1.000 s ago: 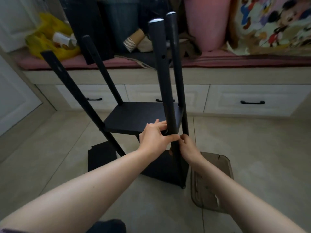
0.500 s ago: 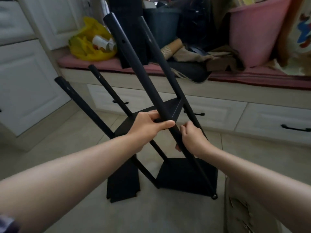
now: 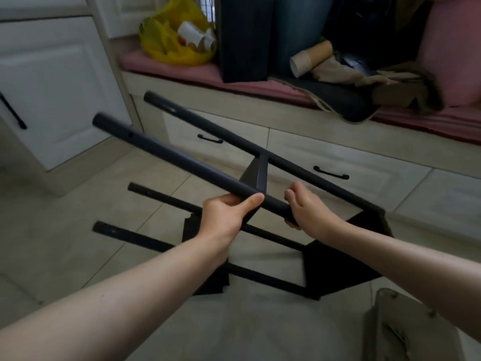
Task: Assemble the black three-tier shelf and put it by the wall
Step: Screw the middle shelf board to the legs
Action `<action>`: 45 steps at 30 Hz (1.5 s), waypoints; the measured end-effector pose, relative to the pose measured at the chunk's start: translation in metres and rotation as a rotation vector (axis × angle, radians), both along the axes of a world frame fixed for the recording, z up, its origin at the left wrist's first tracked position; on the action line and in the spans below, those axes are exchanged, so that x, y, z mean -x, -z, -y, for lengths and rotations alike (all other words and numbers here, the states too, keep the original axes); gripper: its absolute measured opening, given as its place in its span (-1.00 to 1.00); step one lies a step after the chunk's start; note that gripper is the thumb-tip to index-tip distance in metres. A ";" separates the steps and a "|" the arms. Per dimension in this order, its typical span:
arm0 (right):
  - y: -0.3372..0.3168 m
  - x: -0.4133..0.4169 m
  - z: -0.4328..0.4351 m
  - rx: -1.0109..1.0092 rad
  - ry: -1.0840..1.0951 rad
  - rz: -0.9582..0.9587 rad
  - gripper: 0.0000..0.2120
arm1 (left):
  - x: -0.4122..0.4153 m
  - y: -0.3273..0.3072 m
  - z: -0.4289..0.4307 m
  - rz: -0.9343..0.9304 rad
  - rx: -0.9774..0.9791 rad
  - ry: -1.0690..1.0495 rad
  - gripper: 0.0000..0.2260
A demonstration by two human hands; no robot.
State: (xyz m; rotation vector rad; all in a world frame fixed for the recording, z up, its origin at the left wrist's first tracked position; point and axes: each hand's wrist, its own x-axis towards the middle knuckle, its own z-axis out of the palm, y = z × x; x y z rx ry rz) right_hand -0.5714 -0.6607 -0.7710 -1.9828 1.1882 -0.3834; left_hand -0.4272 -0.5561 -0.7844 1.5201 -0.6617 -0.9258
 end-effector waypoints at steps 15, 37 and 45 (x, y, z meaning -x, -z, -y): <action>0.068 0.008 -0.029 0.330 -0.141 -0.152 -0.74 | 0.017 0.080 -0.048 -0.259 -0.053 -0.198 -0.55; 0.093 0.016 -0.079 0.437 -0.162 -0.183 -0.81 | 0.021 0.088 -0.104 -0.097 -0.235 -0.223 -0.47; 0.095 0.024 -0.100 0.400 -0.171 -0.179 -0.88 | 0.020 0.081 -0.125 -0.134 -0.313 -0.179 -0.50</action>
